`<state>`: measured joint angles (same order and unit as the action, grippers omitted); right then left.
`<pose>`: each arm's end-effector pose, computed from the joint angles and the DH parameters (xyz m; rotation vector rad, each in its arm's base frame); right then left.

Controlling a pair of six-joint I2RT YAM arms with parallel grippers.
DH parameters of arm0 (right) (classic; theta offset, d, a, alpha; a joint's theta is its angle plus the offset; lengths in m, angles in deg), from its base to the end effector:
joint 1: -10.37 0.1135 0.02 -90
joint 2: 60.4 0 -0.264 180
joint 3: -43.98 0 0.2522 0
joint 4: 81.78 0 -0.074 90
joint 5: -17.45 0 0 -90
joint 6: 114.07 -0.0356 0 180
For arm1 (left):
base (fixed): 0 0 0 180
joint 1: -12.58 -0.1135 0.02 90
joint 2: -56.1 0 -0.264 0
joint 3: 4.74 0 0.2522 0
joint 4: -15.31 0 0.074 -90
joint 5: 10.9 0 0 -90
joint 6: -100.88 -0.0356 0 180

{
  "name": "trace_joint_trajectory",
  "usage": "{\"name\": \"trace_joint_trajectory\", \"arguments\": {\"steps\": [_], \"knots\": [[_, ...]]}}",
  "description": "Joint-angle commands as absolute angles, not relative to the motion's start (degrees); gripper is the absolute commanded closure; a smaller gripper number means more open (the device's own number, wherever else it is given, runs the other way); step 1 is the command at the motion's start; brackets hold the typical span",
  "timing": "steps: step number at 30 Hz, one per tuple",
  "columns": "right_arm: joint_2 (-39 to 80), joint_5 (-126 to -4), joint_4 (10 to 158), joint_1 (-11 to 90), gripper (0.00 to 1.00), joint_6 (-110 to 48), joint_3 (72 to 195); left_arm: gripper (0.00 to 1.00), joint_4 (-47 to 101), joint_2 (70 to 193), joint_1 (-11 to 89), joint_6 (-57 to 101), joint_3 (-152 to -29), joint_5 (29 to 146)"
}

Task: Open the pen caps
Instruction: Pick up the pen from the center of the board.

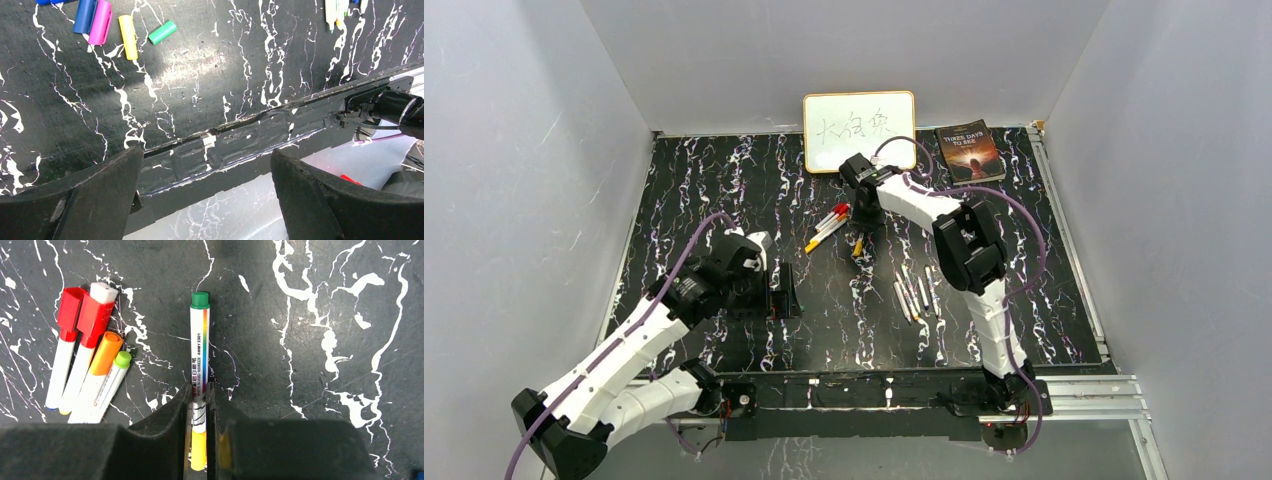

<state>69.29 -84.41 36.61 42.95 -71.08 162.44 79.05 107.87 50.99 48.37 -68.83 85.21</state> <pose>0.3984 0.2459 0.1635 0.3924 2.7526 0.0466 0.1318 -0.1094 0.2892 0.0693 2.5937 -0.6675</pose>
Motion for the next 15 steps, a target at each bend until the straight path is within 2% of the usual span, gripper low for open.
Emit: {"name": "trace_joint_trajectory", "arguments": {"steps": [1, 7, 15], "knots": [[71.96, -83.09, 33.02, 43.72, 0.92, -63.76, 155.0, 0.02, 81.52, 108.26, 50.72, 47.44, -72.24, 86.21], [68.45, -81.09, 38.07, 45.3, 0.97, -58.6, 148.52, 0.02, 78.39, 109.89, 50.72, 50.61, -71.96, 89.58], [57.89, -77.57, 46.41, 45.93, 1.0, -56.07, 137.35, 0.02, 79.24, 114.56, 50.72, 54.01, -74.23, 91.42]]}}
